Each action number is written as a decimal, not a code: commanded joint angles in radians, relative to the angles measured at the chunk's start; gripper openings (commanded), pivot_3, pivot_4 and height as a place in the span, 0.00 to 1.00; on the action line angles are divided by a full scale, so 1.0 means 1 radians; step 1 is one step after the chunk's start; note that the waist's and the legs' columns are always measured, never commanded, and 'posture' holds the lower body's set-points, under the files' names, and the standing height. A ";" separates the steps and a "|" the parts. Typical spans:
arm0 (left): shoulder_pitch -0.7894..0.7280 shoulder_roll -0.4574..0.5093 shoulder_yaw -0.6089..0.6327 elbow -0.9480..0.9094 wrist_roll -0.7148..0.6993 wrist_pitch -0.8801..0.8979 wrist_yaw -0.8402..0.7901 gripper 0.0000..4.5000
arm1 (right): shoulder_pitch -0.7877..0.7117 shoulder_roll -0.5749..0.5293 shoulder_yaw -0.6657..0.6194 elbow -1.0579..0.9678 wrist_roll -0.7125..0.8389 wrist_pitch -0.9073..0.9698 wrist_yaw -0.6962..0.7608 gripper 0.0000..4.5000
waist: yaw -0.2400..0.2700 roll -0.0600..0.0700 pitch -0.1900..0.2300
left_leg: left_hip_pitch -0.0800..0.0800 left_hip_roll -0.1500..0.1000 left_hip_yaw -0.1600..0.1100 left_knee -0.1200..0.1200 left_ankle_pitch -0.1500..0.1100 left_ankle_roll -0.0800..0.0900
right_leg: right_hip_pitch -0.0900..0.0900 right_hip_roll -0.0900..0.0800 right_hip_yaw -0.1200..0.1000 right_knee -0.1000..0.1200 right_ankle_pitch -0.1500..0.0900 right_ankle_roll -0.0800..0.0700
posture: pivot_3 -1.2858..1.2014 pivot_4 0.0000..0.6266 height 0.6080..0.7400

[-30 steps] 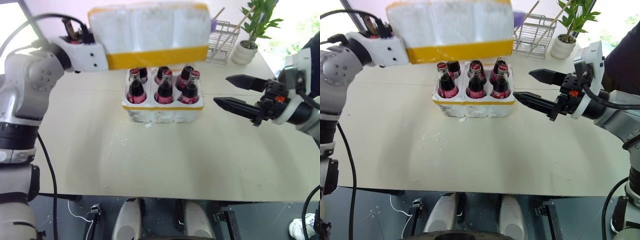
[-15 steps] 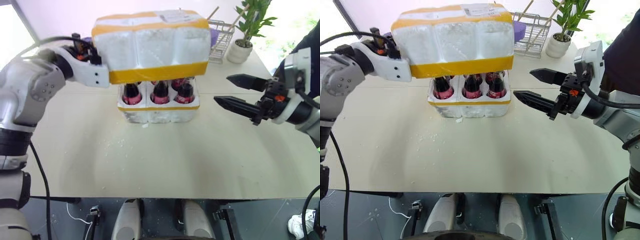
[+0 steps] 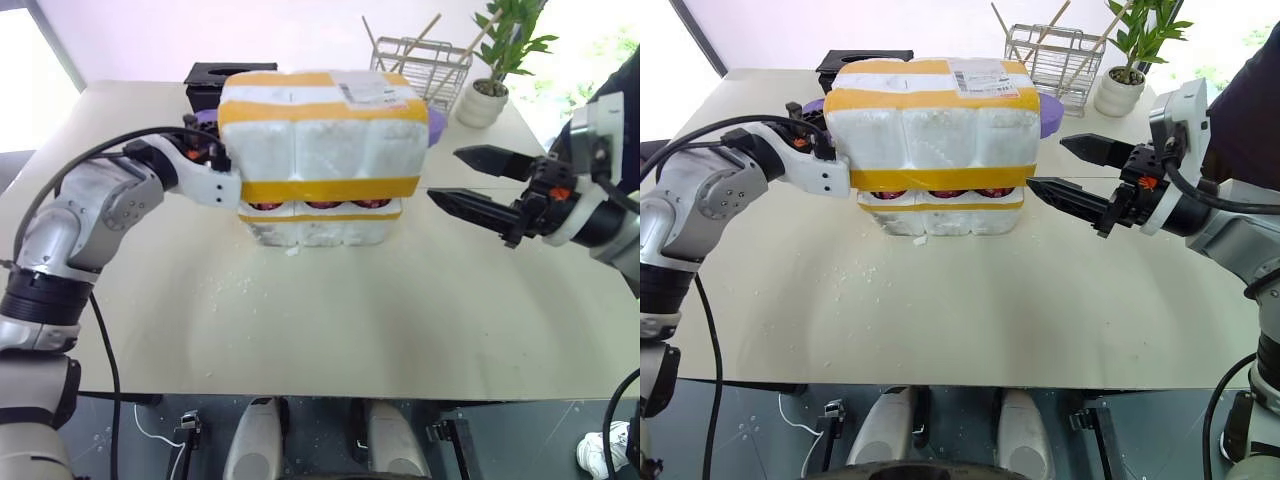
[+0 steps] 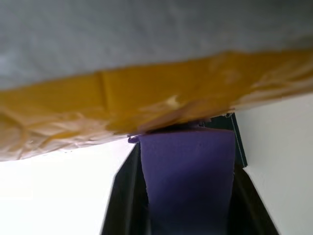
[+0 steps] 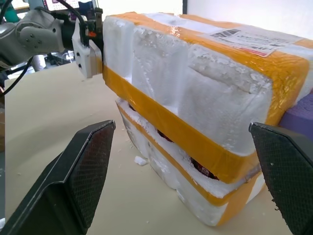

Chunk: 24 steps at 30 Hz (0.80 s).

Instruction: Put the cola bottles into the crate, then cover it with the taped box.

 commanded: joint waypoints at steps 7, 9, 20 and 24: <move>0.132 0.081 0.098 -0.045 -0.118 -0.118 0.028 0.73 | 0.037 -0.025 -0.046 -0.024 -0.002 -0.016 0.012 1.00 | 0.000 0.000 0.000 | 0.000 0.000 0.000 0.000 0.000 0.000 | 0.000 0.000 0.000 0.000 0.000 0.000 | 0.52 0.24 1.00; 0.195 0.100 0.152 -0.070 -0.217 -0.102 -0.019 0.73 | 0.047 -0.034 -0.048 -0.017 -0.012 -0.018 0.022 1.00 | -0.003 0.000 0.000 | 0.000 0.000 0.000 0.000 0.000 0.000 | 0.000 0.000 0.000 0.000 0.000 0.000 | 0.52 0.24 1.00; 0.439 0.290 0.767 -0.182 -1.654 1.208 -0.678 0.73 | 0.130 -0.084 -0.024 0.065 -0.141 -0.085 0.179 1.00 | -0.032 -0.001 0.001 | 0.001 0.002 -0.002 0.000 0.001 -0.001 | 0.000 0.001 -0.001 0.001 0.000 0.000 | 0.52 0.24 1.00; 0.414 0.380 0.752 -0.095 -1.619 1.230 -0.753 0.73 | 0.089 -0.085 0.004 0.101 -0.173 -0.112 0.221 1.00 | -0.034 0.005 0.000 | 0.007 0.001 -0.001 -0.002 0.000 -0.002 | 0.006 0.001 0.000 -0.001 -0.003 -0.004 | 0.52 0.24 1.00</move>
